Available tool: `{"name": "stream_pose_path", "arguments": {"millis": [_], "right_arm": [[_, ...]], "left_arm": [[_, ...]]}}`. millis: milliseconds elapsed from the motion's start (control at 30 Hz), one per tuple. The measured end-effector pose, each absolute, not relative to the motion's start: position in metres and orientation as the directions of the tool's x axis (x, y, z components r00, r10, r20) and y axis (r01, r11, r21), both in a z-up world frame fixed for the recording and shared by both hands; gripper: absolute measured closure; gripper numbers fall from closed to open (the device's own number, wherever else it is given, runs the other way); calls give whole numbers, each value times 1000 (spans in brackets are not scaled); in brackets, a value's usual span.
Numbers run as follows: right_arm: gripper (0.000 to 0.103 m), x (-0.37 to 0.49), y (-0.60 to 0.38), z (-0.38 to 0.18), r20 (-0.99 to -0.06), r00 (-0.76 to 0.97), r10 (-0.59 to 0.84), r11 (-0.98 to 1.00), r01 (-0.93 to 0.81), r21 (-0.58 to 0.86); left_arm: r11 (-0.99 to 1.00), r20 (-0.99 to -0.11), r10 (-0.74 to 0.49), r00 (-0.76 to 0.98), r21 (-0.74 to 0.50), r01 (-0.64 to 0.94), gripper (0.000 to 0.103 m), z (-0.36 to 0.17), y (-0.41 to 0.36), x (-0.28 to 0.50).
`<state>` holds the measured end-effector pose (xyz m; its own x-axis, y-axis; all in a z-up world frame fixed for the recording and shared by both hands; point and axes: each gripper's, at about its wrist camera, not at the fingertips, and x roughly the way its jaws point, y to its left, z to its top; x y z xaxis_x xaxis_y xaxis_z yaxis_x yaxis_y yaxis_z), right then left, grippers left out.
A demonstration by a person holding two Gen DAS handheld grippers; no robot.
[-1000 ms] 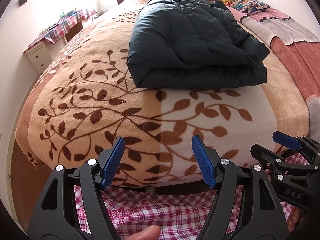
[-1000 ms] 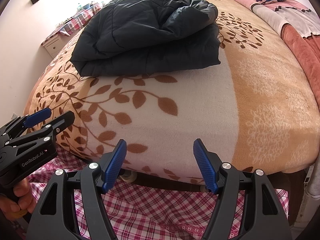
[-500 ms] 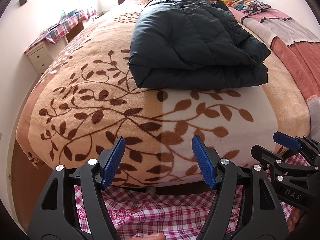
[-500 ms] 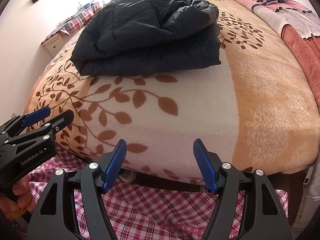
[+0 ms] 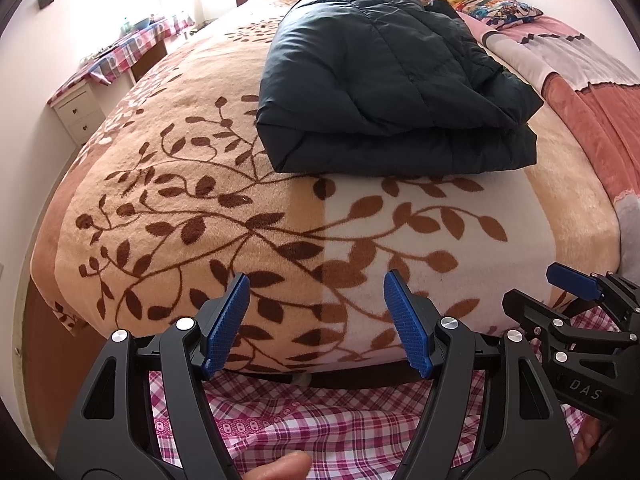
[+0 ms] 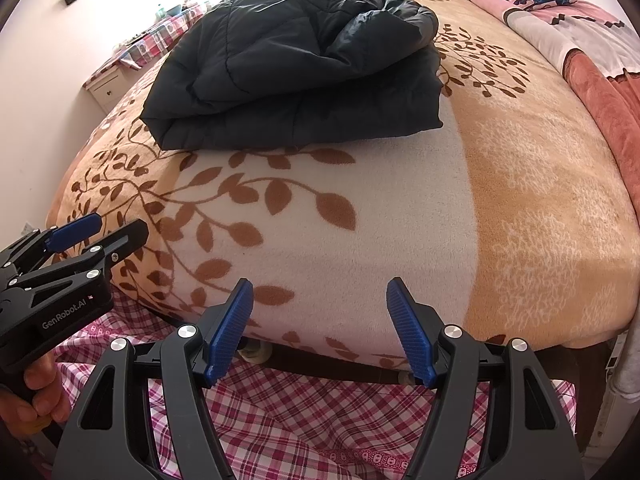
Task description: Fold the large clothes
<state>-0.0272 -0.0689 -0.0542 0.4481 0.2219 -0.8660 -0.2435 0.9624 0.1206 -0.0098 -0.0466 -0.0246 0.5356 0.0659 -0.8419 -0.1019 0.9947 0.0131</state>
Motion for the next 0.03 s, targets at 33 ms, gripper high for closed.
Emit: {"name": "stream_pose_path", "arguments": {"millis": [33], "right_arm": [[35, -27, -68, -54, -866, 448, 222, 962, -243, 121]], "left_arm": [[995, -842, 66, 535, 13, -102, 34, -25, -46, -10]]}}
